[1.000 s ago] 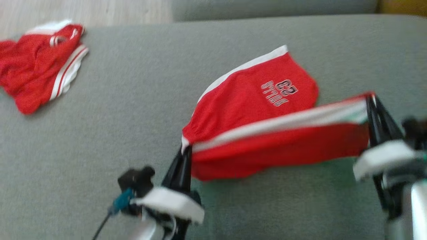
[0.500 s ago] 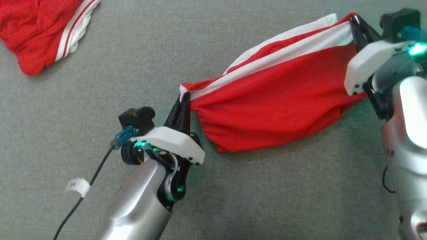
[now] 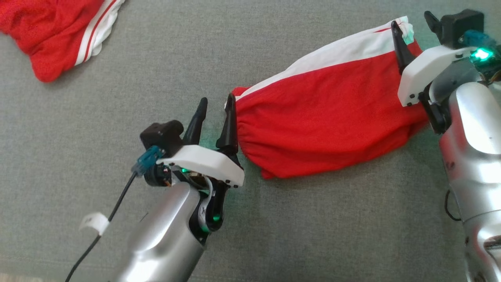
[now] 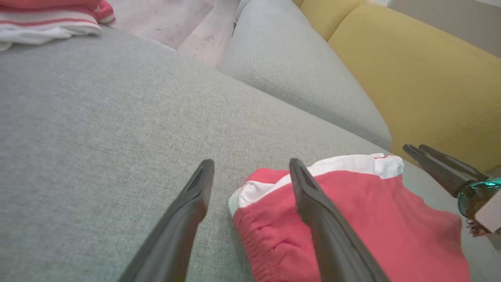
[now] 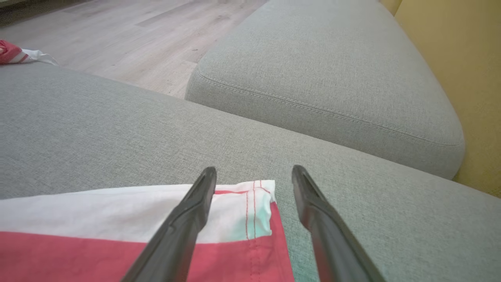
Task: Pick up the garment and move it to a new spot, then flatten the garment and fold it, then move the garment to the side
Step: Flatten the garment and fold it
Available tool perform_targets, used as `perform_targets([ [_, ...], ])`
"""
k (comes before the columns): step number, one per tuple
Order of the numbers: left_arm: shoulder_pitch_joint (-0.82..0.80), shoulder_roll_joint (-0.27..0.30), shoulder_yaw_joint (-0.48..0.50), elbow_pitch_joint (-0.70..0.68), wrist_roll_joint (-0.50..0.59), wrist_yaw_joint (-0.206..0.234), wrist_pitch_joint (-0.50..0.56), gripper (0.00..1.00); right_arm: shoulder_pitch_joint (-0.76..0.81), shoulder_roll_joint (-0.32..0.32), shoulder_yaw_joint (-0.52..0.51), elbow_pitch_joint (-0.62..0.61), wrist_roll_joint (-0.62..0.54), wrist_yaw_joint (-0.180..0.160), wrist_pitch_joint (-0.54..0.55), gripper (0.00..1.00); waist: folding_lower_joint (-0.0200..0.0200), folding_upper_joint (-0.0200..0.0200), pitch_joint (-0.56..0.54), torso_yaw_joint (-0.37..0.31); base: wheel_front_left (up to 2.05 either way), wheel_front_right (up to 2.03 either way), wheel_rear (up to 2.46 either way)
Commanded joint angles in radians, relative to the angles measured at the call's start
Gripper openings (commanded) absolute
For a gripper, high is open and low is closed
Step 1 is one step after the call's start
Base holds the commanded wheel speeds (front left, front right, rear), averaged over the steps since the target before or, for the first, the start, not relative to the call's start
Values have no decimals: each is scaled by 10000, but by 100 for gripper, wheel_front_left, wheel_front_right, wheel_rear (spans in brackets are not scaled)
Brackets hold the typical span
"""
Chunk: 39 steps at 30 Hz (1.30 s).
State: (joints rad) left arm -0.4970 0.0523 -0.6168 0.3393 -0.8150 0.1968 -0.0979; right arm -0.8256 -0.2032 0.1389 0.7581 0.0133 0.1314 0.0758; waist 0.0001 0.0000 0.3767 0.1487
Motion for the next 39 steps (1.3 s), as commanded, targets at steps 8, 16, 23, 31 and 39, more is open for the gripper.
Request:
perform_targets([
  [8, 929, 1287, 404, -1409, 657, 301, -877, 100, -27, -405, 442, 455, 697, -7, 0, 100, -1, 0, -690, -13, 0, 0, 0],
  [16, 2191, 2335, 1059, -2523, 835, 1069, -1160, 100, 754, -1261, 1190, 808, 2124, -7, 2104, 100, -1, 0, -1110, 197, 0, 0, 0],
  [23, 2878, 2709, 1310, -3035, 754, 1362, -1190, 100, 1504, -1816, 1782, 204, 3741, -7, 3615, 100, -1, 0, -1062, 486, 0, 0, 0],
  [31, 3100, 2798, 1304, -3213, 752, 1457, -1194, 100, 1864, -1940, 1788, -412, 4349, -7, 3823, 0, -1, 0, -1197, 575, 0, 0, 0],
  [39, 3369, 2967, 1185, -3275, 796, 1435, -1158, 100, 2625, -1516, 881, -1028, 4084, -7, 2853, 0, -1, 0, -1937, -14, 0, 0, 0],
])
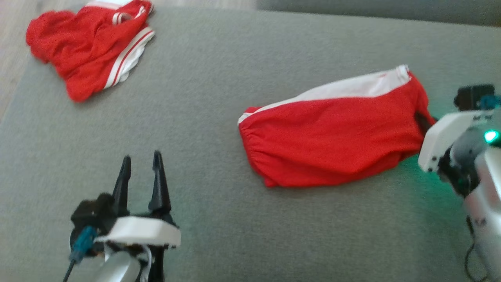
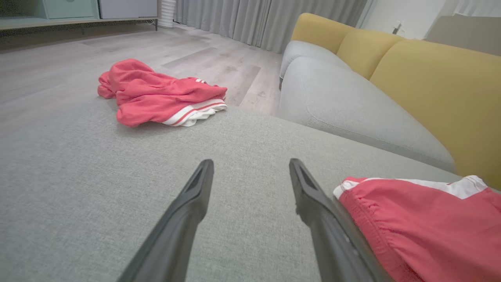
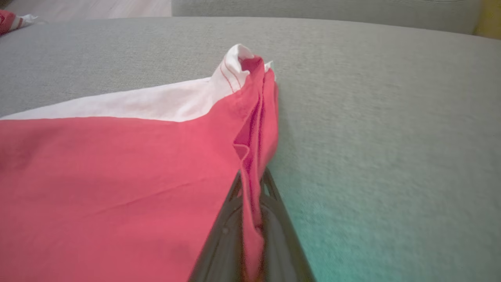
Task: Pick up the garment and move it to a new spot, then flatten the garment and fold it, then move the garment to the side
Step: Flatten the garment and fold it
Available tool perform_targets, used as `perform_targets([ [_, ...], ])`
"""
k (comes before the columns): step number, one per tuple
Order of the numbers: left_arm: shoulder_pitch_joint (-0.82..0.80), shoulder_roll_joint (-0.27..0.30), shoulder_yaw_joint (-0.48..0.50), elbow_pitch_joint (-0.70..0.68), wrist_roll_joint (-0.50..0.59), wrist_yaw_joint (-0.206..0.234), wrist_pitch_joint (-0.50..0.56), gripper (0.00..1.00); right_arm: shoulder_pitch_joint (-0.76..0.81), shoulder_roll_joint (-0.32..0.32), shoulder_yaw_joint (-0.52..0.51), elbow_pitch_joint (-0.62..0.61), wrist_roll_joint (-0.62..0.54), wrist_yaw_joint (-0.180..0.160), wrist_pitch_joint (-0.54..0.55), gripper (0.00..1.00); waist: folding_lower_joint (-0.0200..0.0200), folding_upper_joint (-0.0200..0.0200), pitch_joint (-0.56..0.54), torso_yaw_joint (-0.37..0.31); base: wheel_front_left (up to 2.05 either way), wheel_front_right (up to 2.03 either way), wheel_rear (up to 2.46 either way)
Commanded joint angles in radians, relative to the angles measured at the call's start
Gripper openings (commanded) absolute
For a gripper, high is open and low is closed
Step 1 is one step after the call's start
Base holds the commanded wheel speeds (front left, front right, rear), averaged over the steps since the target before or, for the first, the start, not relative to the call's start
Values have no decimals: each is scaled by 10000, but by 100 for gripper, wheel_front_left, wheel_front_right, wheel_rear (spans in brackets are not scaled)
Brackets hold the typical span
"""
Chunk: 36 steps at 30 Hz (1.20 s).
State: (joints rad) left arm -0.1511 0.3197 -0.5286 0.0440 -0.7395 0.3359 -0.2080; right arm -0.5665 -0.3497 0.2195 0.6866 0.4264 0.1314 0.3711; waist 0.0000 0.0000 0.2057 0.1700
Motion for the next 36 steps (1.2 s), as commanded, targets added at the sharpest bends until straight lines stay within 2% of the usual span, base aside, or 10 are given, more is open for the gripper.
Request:
perform_targets([
  [1, -18, 322, 286, -337, 39, 49, -47, 100, 232, 1, -62, -422, -112, -7, -190, 0, 0, 0, -347, -343, 0, 0, 0],
  [8, 563, 482, 147, -501, -10, 101, 34, 100, 2073, 484, -1224, -1670, -661, -7, -582, 0, 0, 0, -1057, -1086, 0, 0, 0],
  [12, 801, 459, -4, -614, -24, 145, 95, 100, 3179, 935, -2085, -2769, -1133, -7, -410, 0, 0, 0, -1209, -1329, 0, 0, 0],
  [21, 651, 414, -245, -650, 72, 121, 230, 100, 3582, 1557, -2947, -3830, -1913, -7, 40, 0, 0, 0, -1085, -1172, 0, 0, 0],
  [24, 616, 393, -273, -577, 68, 101, 228, 100, 3230, 1718, -2754, -3971, -2150, -7, 54, 0, 0, 0, -1103, -1010, 0, 0, 0],
  [30, 592, 341, -243, -481, 48, 159, 184, 100, 2418, 2157, -1681, -4238, -2229, -7, 34, 0, 0, 0, -1220, -701, 0, 0, 0],
  [36, 568, 296, -272, -454, 31, 159, 164, 100, 1860, 2650, 102, -4353, -1818, -7, 105, 0, 0, 0, -1288, -321, 0, 0, 0],
])
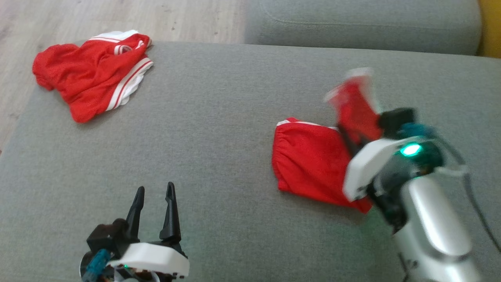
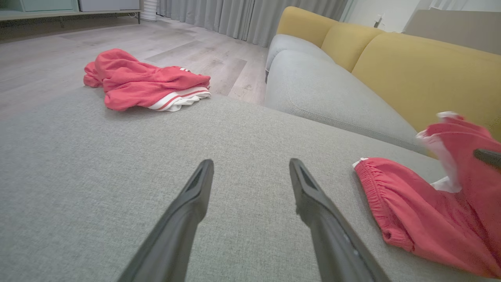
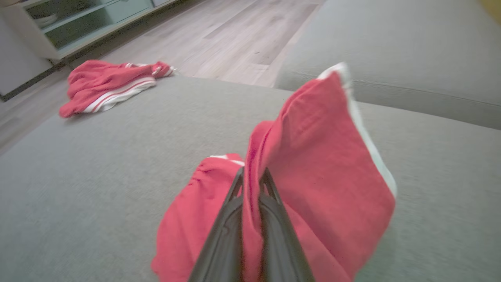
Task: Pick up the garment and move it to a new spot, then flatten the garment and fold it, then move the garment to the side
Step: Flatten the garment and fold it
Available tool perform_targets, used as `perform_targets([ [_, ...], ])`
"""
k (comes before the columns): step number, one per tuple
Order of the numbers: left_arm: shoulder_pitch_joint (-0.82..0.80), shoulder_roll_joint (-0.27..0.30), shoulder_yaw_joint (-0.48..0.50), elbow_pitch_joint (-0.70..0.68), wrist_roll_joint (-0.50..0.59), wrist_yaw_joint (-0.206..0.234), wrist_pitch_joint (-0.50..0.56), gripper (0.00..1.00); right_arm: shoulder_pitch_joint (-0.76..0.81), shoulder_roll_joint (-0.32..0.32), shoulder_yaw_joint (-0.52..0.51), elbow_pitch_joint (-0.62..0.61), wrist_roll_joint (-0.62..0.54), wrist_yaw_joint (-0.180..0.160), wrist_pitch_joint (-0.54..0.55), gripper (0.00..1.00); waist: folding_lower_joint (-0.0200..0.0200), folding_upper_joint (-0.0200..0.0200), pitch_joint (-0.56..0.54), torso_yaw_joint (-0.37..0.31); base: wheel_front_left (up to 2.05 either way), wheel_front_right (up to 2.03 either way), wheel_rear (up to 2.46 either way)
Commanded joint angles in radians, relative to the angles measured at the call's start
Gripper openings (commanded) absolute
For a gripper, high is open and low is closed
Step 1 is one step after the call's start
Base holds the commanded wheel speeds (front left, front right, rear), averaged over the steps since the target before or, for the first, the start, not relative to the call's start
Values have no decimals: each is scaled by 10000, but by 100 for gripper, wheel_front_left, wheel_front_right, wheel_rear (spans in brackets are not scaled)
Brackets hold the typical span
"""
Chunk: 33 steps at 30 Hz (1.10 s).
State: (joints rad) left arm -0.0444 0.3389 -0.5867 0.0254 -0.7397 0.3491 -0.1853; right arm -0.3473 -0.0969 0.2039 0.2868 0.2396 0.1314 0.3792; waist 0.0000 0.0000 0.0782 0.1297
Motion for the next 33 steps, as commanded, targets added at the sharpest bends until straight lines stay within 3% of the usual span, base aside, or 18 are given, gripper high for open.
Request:
perform_targets([
  [1, -502, 93, 300, -262, 29, 22, -65, 100, -348, 155, 588, -307, 83, -7, 77, 0, 0, 0, -13, 155, 0, 0, 0],
  [7, -457, 67, 366, -219, -28, 40, -147, 100, -187, 178, 1965, 41, 294, -7, 146, 0, 0, 0, 19, 423, 0, 0, 0],
  [16, -408, 99, 440, -157, -78, 56, -223, 100, -227, 263, 2462, 577, 463, -7, -503, 0, 0, 0, -1, 377, 0, 0, 0],
  [17, -415, 92, 426, -150, -77, 52, -222, 100, -249, 281, 2595, 614, 508, -7, -605, 25, 0, 0, -7, 362, 0, 0, 0],
  [18, -422, 81, 405, -142, -76, 45, -216, 100, -279, 295, 2779, 610, 587, -7, -759, 77, 0, 0, -11, 348, 0, 0, 0],
  [19, -427, 68, 380, -130, -78, 37, -205, 100, -296, 305, 2883, 620, 680, -7, -938, 100, 0, 0, -19, 333, 0, 0, 0],
  [26, -435, -22, 215, -64, -59, 32, -167, 100, -352, 93, 2966, 645, 1135, -7, -1844, 100, 0, 0, -86, 265, 0, 0, 0],
  [33, -428, -94, 79, -11, -48, 12, -162, 100, -432, -462, 1852, 501, 371, -7, -2847, 100, 0, 0, -152, 240, 0, 0, 0],
])
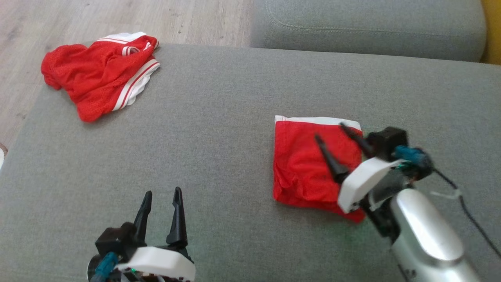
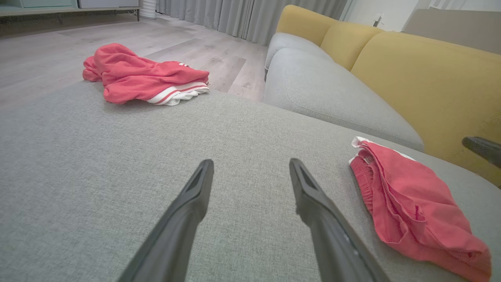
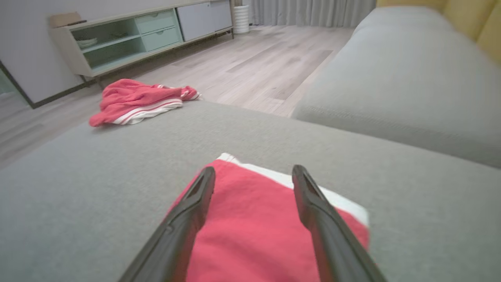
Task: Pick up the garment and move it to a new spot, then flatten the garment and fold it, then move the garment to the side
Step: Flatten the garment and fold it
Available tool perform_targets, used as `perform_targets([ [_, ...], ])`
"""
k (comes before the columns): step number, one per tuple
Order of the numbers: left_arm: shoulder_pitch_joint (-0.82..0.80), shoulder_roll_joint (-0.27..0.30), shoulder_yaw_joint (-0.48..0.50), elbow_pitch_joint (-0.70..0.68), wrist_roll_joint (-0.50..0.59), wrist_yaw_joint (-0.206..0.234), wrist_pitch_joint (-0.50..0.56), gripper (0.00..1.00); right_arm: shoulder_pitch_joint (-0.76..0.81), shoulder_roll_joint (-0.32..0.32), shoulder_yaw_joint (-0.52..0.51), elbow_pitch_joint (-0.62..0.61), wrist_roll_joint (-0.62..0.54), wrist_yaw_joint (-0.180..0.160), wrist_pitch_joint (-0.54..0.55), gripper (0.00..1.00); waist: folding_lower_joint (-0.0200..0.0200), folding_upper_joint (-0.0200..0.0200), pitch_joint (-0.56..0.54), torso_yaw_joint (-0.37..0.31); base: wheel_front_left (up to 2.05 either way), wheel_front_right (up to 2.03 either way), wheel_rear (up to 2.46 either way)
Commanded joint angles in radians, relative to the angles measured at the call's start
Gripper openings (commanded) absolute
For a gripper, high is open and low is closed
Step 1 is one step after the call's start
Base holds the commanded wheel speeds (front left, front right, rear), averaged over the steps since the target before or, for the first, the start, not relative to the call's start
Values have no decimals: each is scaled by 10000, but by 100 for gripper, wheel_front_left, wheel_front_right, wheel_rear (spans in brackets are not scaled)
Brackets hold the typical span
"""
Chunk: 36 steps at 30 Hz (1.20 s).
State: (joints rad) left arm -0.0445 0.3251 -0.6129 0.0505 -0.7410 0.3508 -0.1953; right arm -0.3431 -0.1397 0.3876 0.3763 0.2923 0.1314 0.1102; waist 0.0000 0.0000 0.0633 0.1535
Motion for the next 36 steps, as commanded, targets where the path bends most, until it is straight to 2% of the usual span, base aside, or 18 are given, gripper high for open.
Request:
perform_targets([
  [1, -434, 38, 326, -260, -32, -9, -60, 100, -481, -131, -141, -398, -397, -7, -258, 100, 0, 0, -7, 9, 0, 0, 0],
  [6, -463, 18, 258, -252, -23, -42, -51, 100, -423, -611, -209, -272, -1348, -7, -466, 100, 0, 0, -4, 81, 0, 0, 0],
  [7, -468, 18, 246, -246, -25, -53, -51, 100, -371, -671, -159, -192, -1440, -7, -469, 93, 0, 0, -1, 108, 0, 0, 0],
  [8, -473, 20, 237, -238, -28, -64, -50, 100, -305, -709, -96, -83, -1463, -7, -445, 56, 0, 0, 0, 140, 0, 0, 0],
  [9, -478, 21, 229, -227, -32, -73, -49, 100, -240, -763, 8, 40, -1497, -7, -414, 37, 0, 0, -2, 179, 0, 0, 0],
  [10, -474, 33, 229, -194, -46, -77, -52, 100, -47, -804, 419, 444, -1435, -7, -382, 0, 0, 0, -29, 297, 0, 0, 0],
  [26, -265, 195, 280, -206, -151, 15, -41, 100, -179, 16, 3925, 2394, -176, -7, -610, 0, 0, 0, -342, 631, 0, 0, 0],
  [33, -116, 322, 435, -233, -227, 112, -90, 100, -479, 46, 4075, 2402, 158, -7, -1502, 0, 0, 0, -480, 478, 0, 0, 0],
  [36, -1, 425, 581, -301, -266, 211, -136, 100, -420, -60, 3570, 1931, 33, -7, -2009, 93, 0, 0, -608, 296, 0, 0, 0],
])
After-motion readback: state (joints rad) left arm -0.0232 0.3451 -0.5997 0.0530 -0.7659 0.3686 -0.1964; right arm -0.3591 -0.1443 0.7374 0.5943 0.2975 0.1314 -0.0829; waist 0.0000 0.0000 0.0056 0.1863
